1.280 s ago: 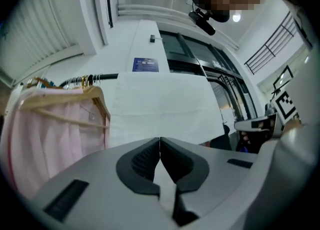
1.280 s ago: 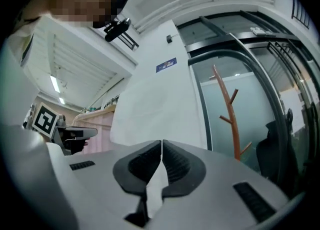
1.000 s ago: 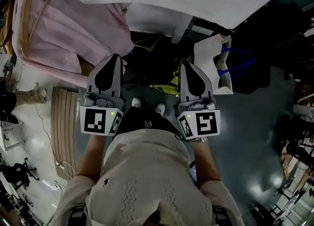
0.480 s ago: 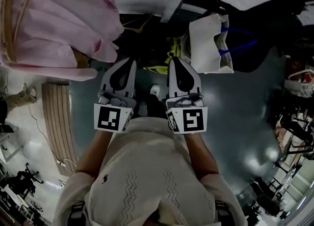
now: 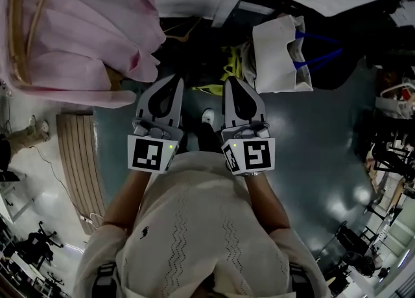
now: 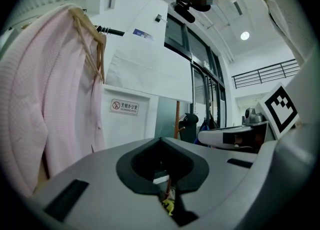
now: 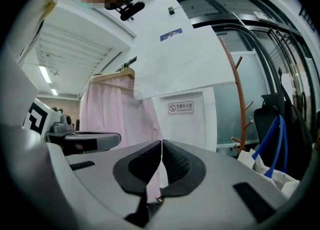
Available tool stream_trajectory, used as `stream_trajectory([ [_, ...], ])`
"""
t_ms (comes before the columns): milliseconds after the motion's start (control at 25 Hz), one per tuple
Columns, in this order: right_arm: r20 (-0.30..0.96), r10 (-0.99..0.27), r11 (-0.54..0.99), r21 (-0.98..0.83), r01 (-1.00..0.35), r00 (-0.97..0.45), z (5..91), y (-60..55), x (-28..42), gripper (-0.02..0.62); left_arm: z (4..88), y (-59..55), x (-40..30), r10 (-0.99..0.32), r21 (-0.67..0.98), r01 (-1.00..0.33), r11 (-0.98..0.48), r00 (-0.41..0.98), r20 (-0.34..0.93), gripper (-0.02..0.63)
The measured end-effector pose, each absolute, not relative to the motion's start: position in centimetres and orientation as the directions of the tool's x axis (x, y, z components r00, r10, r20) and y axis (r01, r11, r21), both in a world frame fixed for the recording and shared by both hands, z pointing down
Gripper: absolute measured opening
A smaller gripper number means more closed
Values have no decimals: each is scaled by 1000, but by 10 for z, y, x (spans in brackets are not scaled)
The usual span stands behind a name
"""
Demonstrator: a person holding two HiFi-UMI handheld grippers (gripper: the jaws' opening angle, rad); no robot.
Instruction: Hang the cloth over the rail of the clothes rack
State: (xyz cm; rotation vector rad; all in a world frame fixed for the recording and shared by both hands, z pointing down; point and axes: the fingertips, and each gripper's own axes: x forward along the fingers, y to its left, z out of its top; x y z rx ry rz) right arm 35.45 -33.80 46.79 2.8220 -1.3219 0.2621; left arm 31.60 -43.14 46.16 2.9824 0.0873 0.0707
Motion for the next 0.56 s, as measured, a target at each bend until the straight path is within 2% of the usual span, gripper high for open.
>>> stream_trajectory([
  [560, 203, -744, -660, -83, -746, 636, 470, -336, 344, 23, 461, -424, 308, 123, 178, 118, -977, 992, 16, 12],
])
